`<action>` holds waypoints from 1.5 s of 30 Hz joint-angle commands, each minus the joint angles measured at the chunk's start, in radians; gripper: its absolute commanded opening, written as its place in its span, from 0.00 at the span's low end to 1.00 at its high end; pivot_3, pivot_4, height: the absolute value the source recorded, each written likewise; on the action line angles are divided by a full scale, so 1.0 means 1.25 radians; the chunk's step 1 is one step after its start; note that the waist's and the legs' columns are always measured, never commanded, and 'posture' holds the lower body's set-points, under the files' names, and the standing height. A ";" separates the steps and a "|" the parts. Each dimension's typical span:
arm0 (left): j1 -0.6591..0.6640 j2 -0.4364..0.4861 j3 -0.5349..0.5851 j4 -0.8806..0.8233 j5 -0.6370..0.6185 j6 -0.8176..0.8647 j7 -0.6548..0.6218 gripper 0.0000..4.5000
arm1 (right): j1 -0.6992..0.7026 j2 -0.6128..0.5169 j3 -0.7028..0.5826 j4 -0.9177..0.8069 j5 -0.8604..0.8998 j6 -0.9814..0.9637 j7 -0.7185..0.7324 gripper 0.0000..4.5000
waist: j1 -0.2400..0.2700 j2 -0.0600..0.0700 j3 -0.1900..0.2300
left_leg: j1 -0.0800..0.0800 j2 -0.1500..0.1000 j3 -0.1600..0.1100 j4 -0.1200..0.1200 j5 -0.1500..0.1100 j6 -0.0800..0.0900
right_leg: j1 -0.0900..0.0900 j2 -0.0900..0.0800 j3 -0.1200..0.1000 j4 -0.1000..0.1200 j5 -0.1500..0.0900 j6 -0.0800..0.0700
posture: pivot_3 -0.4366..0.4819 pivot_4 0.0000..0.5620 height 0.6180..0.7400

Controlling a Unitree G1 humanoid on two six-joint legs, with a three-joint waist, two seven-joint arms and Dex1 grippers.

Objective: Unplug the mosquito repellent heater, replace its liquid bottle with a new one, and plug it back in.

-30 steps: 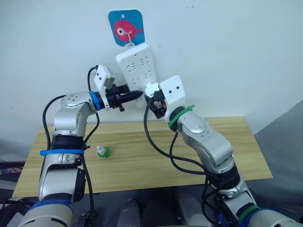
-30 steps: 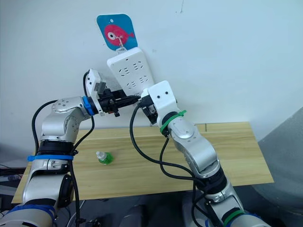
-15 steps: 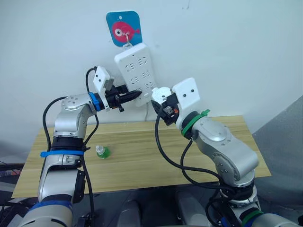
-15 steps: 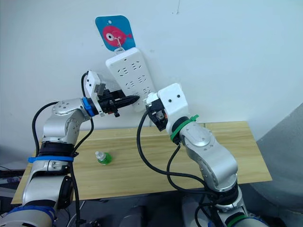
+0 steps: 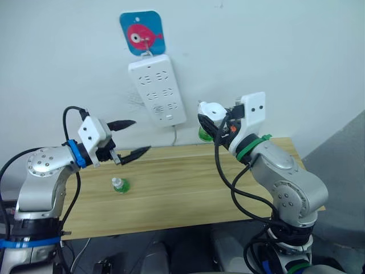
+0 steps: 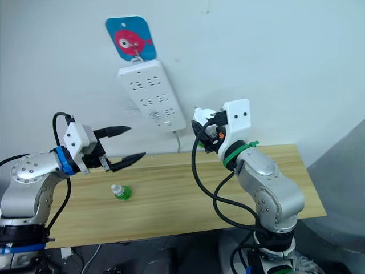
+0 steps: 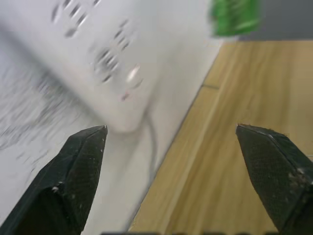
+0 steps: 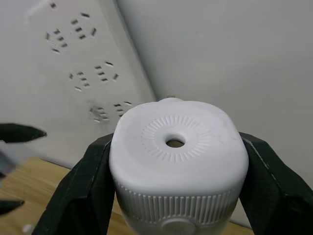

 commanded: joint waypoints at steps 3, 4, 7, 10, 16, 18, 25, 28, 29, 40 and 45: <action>-0.065 -0.075 -0.084 -0.103 -0.033 0.034 0.053 1.00 | -0.034 0.109 -0.136 0.009 0.142 0.009 -0.029 0.66 | 0.013 0.000 0.000 | 0.000 -0.001 0.000 0.001 0.000 0.000 | 0.001 0.000 0.000 0.001 0.000 0.000 | 0.35 0.34 1.00; -0.082 -0.102 -0.101 -0.103 -0.031 0.032 0.068 1.00 | -0.045 0.144 -0.171 0.019 0.179 0.018 -0.055 0.66 | 0.016 0.000 0.000 | 0.000 -0.001 0.000 0.001 0.000 0.000 | 0.001 0.000 0.000 0.001 0.000 0.001 | 0.35 0.34 1.00; -0.113 -0.164 -0.131 -0.084 -0.016 -0.001 0.092 1.00 | -0.062 0.193 -0.221 0.042 0.283 0.036 -0.130 0.66 | 0.021 0.000 0.000 | 0.000 -0.001 0.001 0.001 0.000 0.000 | 0.001 0.000 0.001 0.001 0.000 0.001 | 0.34 0.34 1.00; -0.134 -0.208 -0.146 -0.060 0.006 -0.036 0.121 1.00 | -0.072 0.230 -0.252 0.064 0.400 0.017 -0.238 0.66 | 0.012 0.000 0.000 | 0.000 -0.001 0.002 0.000 0.000 0.000 | 0.000 0.000 0.001 0.002 0.000 0.000 | 0.33 0.33 1.00; -0.135 -0.234 -0.172 -0.034 0.010 -0.068 0.111 1.00 | -0.067 0.205 -0.232 0.111 0.621 -0.085 -0.424 0.66 | -0.004 0.001 0.000 | 0.001 0.000 0.002 0.000 0.000 0.000 | 0.000 0.001 0.002 0.004 0.000 -0.001 | 0.33 0.33 1.00; -0.138 -0.240 -0.178 -0.025 0.015 -0.077 0.112 1.00 | -0.061 0.182 -0.208 0.122 0.685 -0.125 -0.474 0.66 | -0.003 0.001 0.000 | 0.001 0.000 0.002 0.001 0.000 0.000 | 0.000 0.001 0.002 0.005 0.000 -0.001 | 0.32 0.32 1.00; -0.151 -0.277 -0.186 -0.008 0.020 -0.089 0.145 1.00 | -0.041 0.102 -0.122 0.134 0.823 -0.235 -0.571 0.66 | -0.003 0.001 0.000 | 0.001 0.000 0.001 0.001 0.000 0.000 | 0.000 0.001 0.002 0.004 0.000 -0.001 | 0.31 0.32 1.00; -0.153 -0.285 -0.184 -0.006 0.017 -0.082 0.157 1.00 | -0.035 0.075 -0.092 0.133 0.848 -0.267 -0.586 0.66 | -0.003 0.001 0.000 | 0.001 0.000 0.001 0.001 0.000 0.000 | 0.000 0.001 0.002 0.004 0.000 -0.001 | 0.31 0.32 1.00; -0.155 -0.287 -0.183 -0.004 0.018 -0.085 0.160 1.00 | -0.034 0.067 -0.084 0.132 0.854 -0.276 -0.590 0.66 | -0.003 0.001 0.000 | 0.001 0.000 0.001 0.001 0.000 0.000 | 0.000 0.001 0.001 0.004 0.000 -0.001 | 0.31 0.32 1.00; -0.181 -0.295 -0.180 0.019 0.010 -0.085 0.170 0.80 | -0.023 0.009 -0.025 0.131 0.890 -0.335 -0.601 0.66 | -0.001 0.001 0.000 | 0.001 0.000 0.001 0.001 0.000 0.000 | 0.000 0.001 0.001 0.004 -0.001 -0.001 | 0.31 0.32 1.00; -0.188 -0.294 -0.174 0.021 0.006 -0.088 0.174 0.50 | -0.017 -0.011 -0.010 0.131 0.896 -0.355 -0.602 0.66 | -0.002 0.001 0.000 | 0.001 0.000 0.001 0.001 0.000 0.000 | 0.000 0.001 0.001 0.004 0.000 -0.001 | 0.31 0.32 1.00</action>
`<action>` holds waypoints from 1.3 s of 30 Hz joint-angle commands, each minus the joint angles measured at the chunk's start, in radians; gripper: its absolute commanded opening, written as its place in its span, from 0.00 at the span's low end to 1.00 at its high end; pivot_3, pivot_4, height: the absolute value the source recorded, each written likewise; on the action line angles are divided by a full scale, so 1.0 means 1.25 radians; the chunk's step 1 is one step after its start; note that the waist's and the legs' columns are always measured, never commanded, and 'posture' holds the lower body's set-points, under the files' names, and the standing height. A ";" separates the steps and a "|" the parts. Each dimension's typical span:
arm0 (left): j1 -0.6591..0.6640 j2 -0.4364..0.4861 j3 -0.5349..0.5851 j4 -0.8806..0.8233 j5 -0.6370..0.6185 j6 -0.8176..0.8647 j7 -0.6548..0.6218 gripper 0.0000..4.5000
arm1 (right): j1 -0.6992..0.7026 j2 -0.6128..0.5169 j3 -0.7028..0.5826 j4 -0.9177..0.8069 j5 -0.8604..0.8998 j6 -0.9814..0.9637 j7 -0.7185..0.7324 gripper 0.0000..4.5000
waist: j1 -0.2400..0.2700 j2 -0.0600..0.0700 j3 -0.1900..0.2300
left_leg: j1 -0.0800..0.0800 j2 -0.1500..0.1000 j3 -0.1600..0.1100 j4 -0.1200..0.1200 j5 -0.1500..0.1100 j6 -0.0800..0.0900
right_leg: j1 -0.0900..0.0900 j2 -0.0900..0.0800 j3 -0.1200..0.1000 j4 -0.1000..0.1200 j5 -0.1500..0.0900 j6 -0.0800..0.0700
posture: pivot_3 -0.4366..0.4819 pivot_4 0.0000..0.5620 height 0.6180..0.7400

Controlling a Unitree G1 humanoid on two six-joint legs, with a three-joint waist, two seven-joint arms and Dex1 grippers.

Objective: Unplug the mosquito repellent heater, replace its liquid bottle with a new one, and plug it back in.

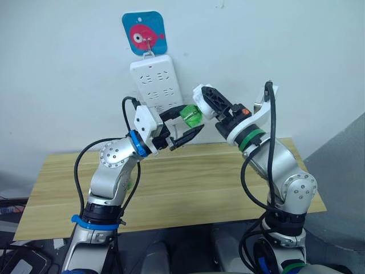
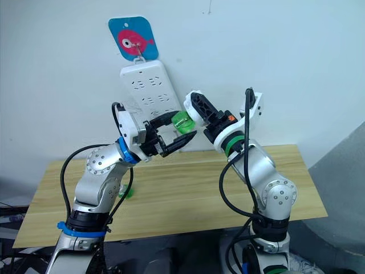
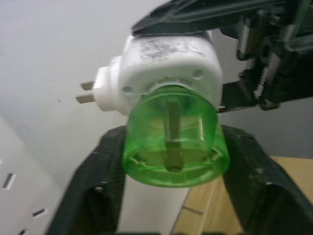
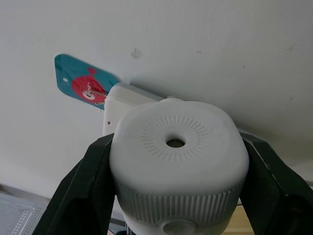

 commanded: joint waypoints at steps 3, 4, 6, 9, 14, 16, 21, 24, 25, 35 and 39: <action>-0.012 -0.001 0.012 -0.013 -0.011 -0.014 0.002 0.50 | 0.002 -0.017 0.024 -0.026 0.023 -0.028 0.002 0.66 | 0.000 0.000 0.000 | 0.000 0.000 0.000 0.000 0.000 0.000 | 0.000 0.000 0.000 0.000 0.000 0.000 | 0.31 0.32 1.00; -0.011 0.000 0.010 -0.014 -0.009 -0.016 -0.001 0.50 | 0.003 -0.021 0.027 -0.025 0.024 -0.031 0.002 0.66 | 0.001 0.000 0.000 | 0.000 0.000 0.000 0.000 0.000 0.000 | 0.000 0.000 0.000 0.000 0.000 0.000 | 0.31 0.32 1.00; -0.007 0.000 0.008 -0.017 -0.009 -0.016 -0.001 0.50 | 0.004 -0.028 0.033 -0.026 0.030 -0.035 0.002 0.66 | 0.001 0.000 0.000 | 0.000 0.000 0.000 0.000 0.000 0.000 | 0.000 0.000 0.000 0.000 0.000 0.000 | 0.31 0.33 1.00; -0.005 0.002 0.005 -0.021 -0.007 -0.017 -0.005 0.50 | 0.007 -0.042 0.037 -0.025 0.043 -0.041 0.000 0.66 | 0.001 0.000 0.000 | 0.000 0.000 0.000 0.000 0.000 0.000 | 0.000 0.000 0.000 0.000 0.000 0.000 | 0.31 0.33 1.00; 0.016 0.025 0.001 -0.014 0.002 -0.048 -0.047 0.50 | 0.013 -0.103 0.009 -0.038 0.081 -0.049 0.052 1.00 | 0.001 0.000 0.000 | 0.000 0.000 0.000 0.000 0.000 0.000 | 0.000 0.000 0.000 0.000 0.000 0.000 | 0.31 0.33 1.00; 0.027 0.037 0.001 -0.010 0.004 -0.060 -0.066 0.50 | 0.017 -0.169 -0.012 -0.030 0.111 -0.028 0.098 1.00 | 0.002 0.000 0.000 | 0.000 0.000 0.000 0.000 0.000 0.000 | 0.000 0.000 0.000 0.000 0.000 0.000 | 0.31 0.33 1.00; 0.071 0.065 -0.004 -0.023 0.007 -0.080 -0.106 0.50 | 0.026 -0.403 -0.082 0.049 0.172 0.062 0.268 1.00 | 0.006 0.000 0.000 | 0.000 0.000 0.000 0.000 0.000 0.000 | 0.000 0.000 0.000 -0.002 0.000 0.000 | 0.32 0.34 1.00; 0.104 0.091 -0.007 -0.016 0.031 -0.134 -0.142 0.50 | 0.017 -0.545 -0.070 0.117 0.103 0.148 0.424 1.00 | 0.007 0.000 0.000 | 0.000 0.000 0.001 0.000 0.000 0.000 | 0.000 0.000 0.001 -0.002 0.000 0.000 | 0.33 0.34 1.00; 0.109 0.097 -0.008 -0.011 0.036 -0.149 -0.152 0.50 | 0.013 -0.575 -0.059 0.125 0.094 0.171 0.478 1.00 | 0.007 0.001 0.001 | 0.000 0.000 0.001 0.000 0.000 0.000 | 0.000 0.000 0.001 -0.003 0.000 0.000 | 0.34 0.35 1.00; 0.109 0.155 -0.031 0.047 0.063 -0.340 -0.275 0.50 | -0.040 -0.669 0.018 0.277 0.219 0.395 0.714 1.00 | 0.020 0.001 0.001 | 0.000 0.000 0.003 0.000 0.000 0.000 | 0.001 0.000 0.002 -0.004 0.000 0.000 | 0.36 0.36 1.00; 0.087 0.154 -0.039 0.071 0.061 -0.375 -0.289 0.50 | -0.052 -0.663 0.042 0.291 0.206 0.435 0.764 1.00 | 0.029 0.000 0.002 | 0.000 0.000 0.002 0.000 0.000 0.000 | 0.001 0.000 0.001 -0.004 0.000 0.000 | 0.36 0.36 1.00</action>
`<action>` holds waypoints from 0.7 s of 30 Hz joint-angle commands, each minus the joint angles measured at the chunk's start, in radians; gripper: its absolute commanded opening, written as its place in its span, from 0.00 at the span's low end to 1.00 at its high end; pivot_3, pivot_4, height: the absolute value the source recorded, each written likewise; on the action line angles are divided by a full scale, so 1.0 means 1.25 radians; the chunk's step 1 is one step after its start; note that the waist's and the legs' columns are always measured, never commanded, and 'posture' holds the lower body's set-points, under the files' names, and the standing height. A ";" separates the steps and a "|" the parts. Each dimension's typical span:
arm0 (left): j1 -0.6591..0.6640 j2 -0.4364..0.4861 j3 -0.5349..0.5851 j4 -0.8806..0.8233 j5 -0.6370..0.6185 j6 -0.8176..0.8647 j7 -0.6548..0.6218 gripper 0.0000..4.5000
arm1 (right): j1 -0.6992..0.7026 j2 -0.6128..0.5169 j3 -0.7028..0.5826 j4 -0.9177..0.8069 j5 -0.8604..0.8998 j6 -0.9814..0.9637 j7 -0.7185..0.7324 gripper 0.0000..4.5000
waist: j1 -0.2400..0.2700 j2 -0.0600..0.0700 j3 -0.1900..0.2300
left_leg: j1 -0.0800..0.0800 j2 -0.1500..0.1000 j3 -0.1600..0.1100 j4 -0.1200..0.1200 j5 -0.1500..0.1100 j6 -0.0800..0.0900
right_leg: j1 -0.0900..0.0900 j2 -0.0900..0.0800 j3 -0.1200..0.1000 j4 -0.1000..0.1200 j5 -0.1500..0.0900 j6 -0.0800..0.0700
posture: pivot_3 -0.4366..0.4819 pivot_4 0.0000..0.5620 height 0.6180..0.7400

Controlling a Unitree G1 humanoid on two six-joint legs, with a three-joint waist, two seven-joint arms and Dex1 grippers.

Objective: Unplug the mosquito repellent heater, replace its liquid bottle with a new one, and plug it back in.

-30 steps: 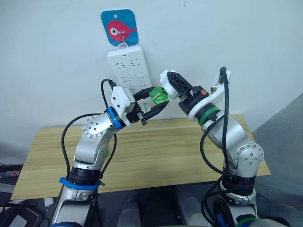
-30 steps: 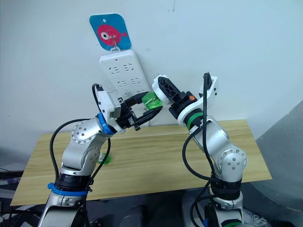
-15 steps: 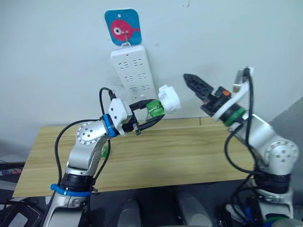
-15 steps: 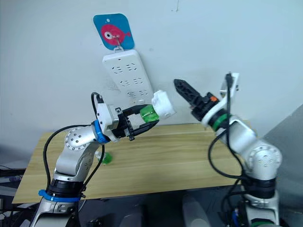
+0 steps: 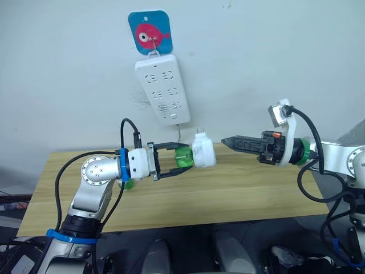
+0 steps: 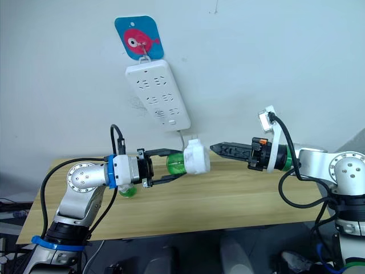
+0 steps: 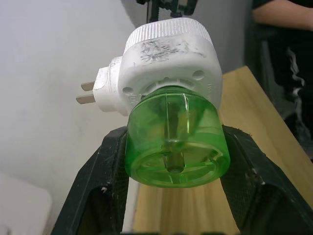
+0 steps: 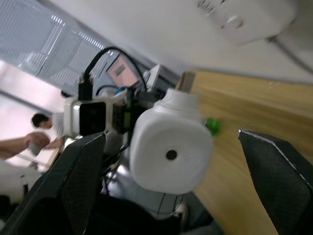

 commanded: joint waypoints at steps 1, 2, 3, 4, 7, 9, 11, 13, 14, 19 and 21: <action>-0.023 0.004 -0.004 -0.006 -0.007 -0.044 -0.014 0.50 | -0.015 0.003 0.005 -0.005 0.004 0.026 0.051 1.00 | 0.004 0.000 0.000 | 0.000 0.000 0.000 0.000 0.000 0.000 | 0.000 0.000 0.000 0.000 0.000 0.000 | 0.36 0.36 1.00; -0.025 0.004 -0.007 -0.003 -0.007 -0.049 -0.018 0.50 | -0.014 0.005 0.008 -0.005 0.005 0.031 0.058 1.00 | 0.005 0.000 0.000 | 0.000 0.000 0.000 0.000 0.000 0.000 | 0.000 0.000 0.000 -0.001 0.000 0.000 | 0.36 0.37 1.00; -0.027 0.003 -0.008 0.000 -0.008 -0.052 -0.018 0.50 | -0.014 0.008 0.011 -0.008 0.002 0.034 0.066 1.00 | 0.007 0.000 0.000 | -0.001 0.000 0.000 0.000 0.000 0.000 | 0.000 0.000 0.000 -0.001 0.000 0.000 | 0.36 0.37 1.00; -0.029 0.003 -0.009 0.002 -0.009 -0.056 -0.022 0.50 | -0.012 0.011 0.013 -0.010 -0.003 0.034 0.068 1.00 | 0.008 0.000 0.000 | -0.001 0.000 0.000 0.000 0.000 0.000 | 0.000 0.000 0.000 -0.002 0.000 0.000 | 0.36 0.37 1.00; -0.033 0.002 -0.015 0.003 -0.010 -0.064 -0.028 0.50 | -0.008 0.028 0.020 -0.011 0.003 0.031 0.058 1.00 | 0.009 0.000 0.000 | -0.001 0.000 0.000 0.000 0.000 0.000 | 0.000 0.000 0.000 -0.002 0.000 0.000 | 0.36 0.37 1.00; -0.034 0.001 -0.018 0.002 -0.011 -0.066 -0.028 0.50 | -0.007 0.039 0.024 -0.013 0.016 0.028 0.048 1.00 | 0.009 0.000 0.000 | -0.001 0.000 0.000 0.000 0.000 0.000 | 0.000 0.000 -0.001 -0.002 0.000 0.000 | 0.36 0.37 1.00; -0.035 -0.001 -0.019 0.003 -0.012 -0.070 -0.029 0.50 | -0.005 0.052 0.029 -0.016 0.022 0.026 0.037 1.00 | 0.009 0.000 0.000 | -0.001 0.000 0.000 0.000 0.000 0.000 | 0.000 0.000 -0.001 -0.002 0.000 0.000 | 0.36 0.37 1.00; -0.036 -0.003 -0.021 0.003 -0.012 -0.071 -0.029 0.50 | -0.002 0.065 0.035 -0.019 0.014 0.024 0.026 1.00 | 0.009 0.000 0.000 | -0.001 0.000 0.000 0.000 0.000 0.000 | 0.000 0.000 0.000 -0.002 0.000 0.000 | 0.36 0.37 1.00; -0.036 -0.003 -0.021 0.001 -0.012 -0.071 -0.029 0.50 | -0.001 0.069 0.035 -0.016 0.013 0.024 0.021 1.00 | 0.009 0.000 0.000 | -0.001 0.000 0.000 0.000 0.000 0.000 | 0.000 0.000 0.000 -0.002 0.000 0.000 | 0.36 0.37 1.00; -0.013 0.004 -0.012 0.012 -0.018 -0.088 -0.042 0.50 | -0.006 0.039 0.011 -0.001 -0.019 0.045 0.050 1.00 | 0.010 0.000 0.001 | -0.001 0.000 0.000 0.000 0.000 0.000 | 0.000 0.000 -0.001 -0.002 0.000 0.000 | 0.37 0.37 1.00; -0.005 0.009 -0.007 0.019 -0.019 -0.098 -0.044 0.50 | -0.014 0.011 -0.006 0.010 -0.022 0.059 0.077 1.00 | 0.012 0.000 0.001 | -0.001 0.000 0.000 0.000 0.000 0.000 | 0.000 0.000 -0.001 -0.002 0.000 0.000 | 0.37 0.37 1.00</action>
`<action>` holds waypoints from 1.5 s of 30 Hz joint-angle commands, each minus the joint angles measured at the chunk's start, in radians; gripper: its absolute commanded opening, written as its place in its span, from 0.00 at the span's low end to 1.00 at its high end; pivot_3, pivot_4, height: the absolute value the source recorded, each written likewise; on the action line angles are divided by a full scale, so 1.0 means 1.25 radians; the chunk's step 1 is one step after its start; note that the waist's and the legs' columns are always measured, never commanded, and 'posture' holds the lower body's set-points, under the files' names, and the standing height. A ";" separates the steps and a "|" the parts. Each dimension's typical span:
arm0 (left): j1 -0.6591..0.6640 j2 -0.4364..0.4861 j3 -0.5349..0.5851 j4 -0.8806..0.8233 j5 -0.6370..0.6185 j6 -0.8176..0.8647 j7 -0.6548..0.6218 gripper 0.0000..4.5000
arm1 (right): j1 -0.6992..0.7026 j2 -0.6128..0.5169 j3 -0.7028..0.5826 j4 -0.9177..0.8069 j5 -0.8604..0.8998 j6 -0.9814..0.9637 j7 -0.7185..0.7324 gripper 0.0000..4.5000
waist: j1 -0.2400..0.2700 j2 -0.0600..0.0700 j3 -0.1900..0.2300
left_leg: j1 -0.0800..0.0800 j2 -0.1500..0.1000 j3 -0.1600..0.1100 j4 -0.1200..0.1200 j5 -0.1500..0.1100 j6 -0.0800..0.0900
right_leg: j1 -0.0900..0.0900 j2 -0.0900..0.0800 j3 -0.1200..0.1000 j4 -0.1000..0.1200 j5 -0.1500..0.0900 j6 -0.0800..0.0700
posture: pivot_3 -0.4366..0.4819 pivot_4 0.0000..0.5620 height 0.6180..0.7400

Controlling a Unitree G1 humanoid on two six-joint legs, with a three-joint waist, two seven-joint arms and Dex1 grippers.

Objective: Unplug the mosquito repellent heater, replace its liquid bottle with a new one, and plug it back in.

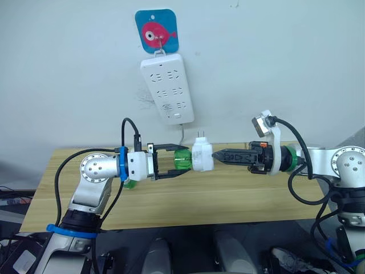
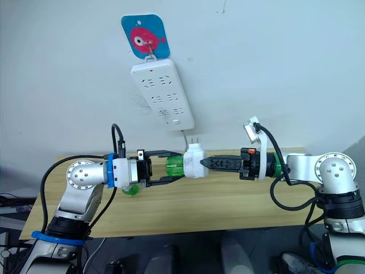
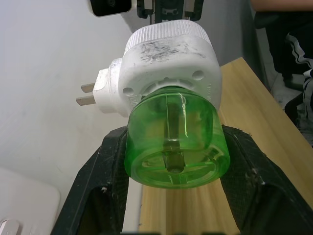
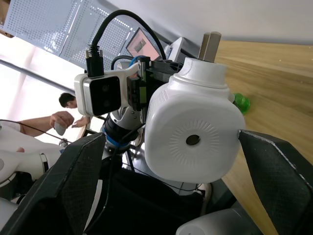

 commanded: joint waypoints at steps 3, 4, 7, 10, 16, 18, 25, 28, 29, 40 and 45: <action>0.011 0.003 0.002 -0.018 -0.020 -0.036 -0.001 0.50 | -0.022 -0.078 -0.049 0.024 -0.015 0.040 0.101 1.00 | 0.005 0.000 0.001 | 0.000 0.000 0.000 0.000 0.000 0.000 | 0.000 0.000 0.000 0.000 0.000 0.000 | 0.37 0.37 1.00; 0.011 0.002 0.002 -0.021 -0.023 -0.035 0.000 0.50 | -0.019 -0.090 -0.050 0.028 -0.029 0.043 0.121 1.00 | 0.006 0.000 0.001 | 0.000 0.000 0.000 0.000 0.000 0.000 | 0.000 0.000 0.000 0.000 0.000 0.000 | 0.37 0.37 1.00; 0.012 -0.003 -0.003 -0.033 -0.029 -0.030 0.001 0.50 | -0.006 -0.098 -0.045 0.026 -0.059 0.054 0.160 1.00 | 0.007 0.000 0.001 | 0.000 0.000 0.000 0.000 0.000 0.000 | 0.000 0.000 0.000 0.000 0.000 0.000 | 0.36 0.37 1.00; 0.016 -0.008 -0.010 -0.039 -0.033 -0.029 0.000 0.50 | 0.003 -0.076 -0.033 0.006 -0.061 0.061 0.168 1.00 | 0.007 0.000 0.001 | 0.000 0.000 0.000 0.000 0.000 0.000 | 0.000 0.000 0.000 0.000 0.000 0.000 | 0.36 0.37 1.00; 0.016 -0.014 -0.020 -0.040 -0.037 -0.034 -0.004 0.50 | 0.007 -0.024 -0.017 -0.011 -0.076 0.058 0.161 1.00 | 0.007 0.000 0.001 | 0.000 0.000 0.000 0.000 0.000 0.000 | 0.000 0.000 0.000 0.000 0.000 0.000 | 0.36 0.37 1.00; 0.016 -0.014 -0.022 -0.038 -0.034 -0.034 -0.006 0.50 | 0.005 -0.012 -0.016 -0.015 -0.064 0.060 0.158 1.00 | 0.008 0.000 0.001 | 0.000 0.000 0.000 0.000 0.000 0.000 | 0.000 0.000 0.000 0.000 0.000 0.000 | 0.36 0.37 1.00; 0.013 -0.030 -0.034 -0.046 -0.030 -0.033 0.000 0.50 | -0.001 0.039 0.003 -0.037 -0.039 0.051 0.119 1.00 | 0.007 0.000 0.001 | 0.000 0.000 0.000 0.000 0.000 0.000 | 0.000 0.000 0.000 0.000 0.000 0.000 | 0.36 0.37 1.00; 0.013 -0.031 -0.036 -0.050 -0.029 -0.032 0.002 0.50 | -0.001 0.059 0.006 -0.030 -0.048 0.045 0.093 1.00 | 0.008 0.000 0.001 | 0.000 0.000 0.000 0.000 0.000 0.000 | 0.000 0.000 0.000 0.000 0.000 0.000 | 0.36 0.36 1.00; 0.013 -0.031 -0.036 -0.050 -0.028 -0.031 0.003 0.50 | 0.000 0.064 0.004 -0.023 -0.042 0.043 0.084 1.00 | 0.007 0.000 0.001 | 0.000 0.000 0.000 0.000 0.000 0.000 | 0.000 0.000 0.000 0.000 0.000 0.000 | 0.37 0.36 1.00; 0.008 -0.031 -0.045 -0.059 -0.020 -0.024 0.015 0.50 | -0.010 0.074 0.007 -0.023 0.015 0.044 0.052 0.81 | 0.008 0.000 0.001 | 0.000 0.000 0.000 0.000 0.000 0.000 | 0.000 0.000 0.000 0.000 0.000 0.000 | 0.37 0.35 1.00; 0.003 -0.016 -0.052 -0.084 -0.036 0.041 0.010 0.50 | -0.009 0.079 0.009 -0.029 0.011 0.044 0.044 0.72 | 0.007 0.000 0.001 | 0.000 0.000 0.000 0.000 0.000 0.000 | 0.000 0.000 0.000 0.000 0.000 0.000 | 0.37 0.36 1.00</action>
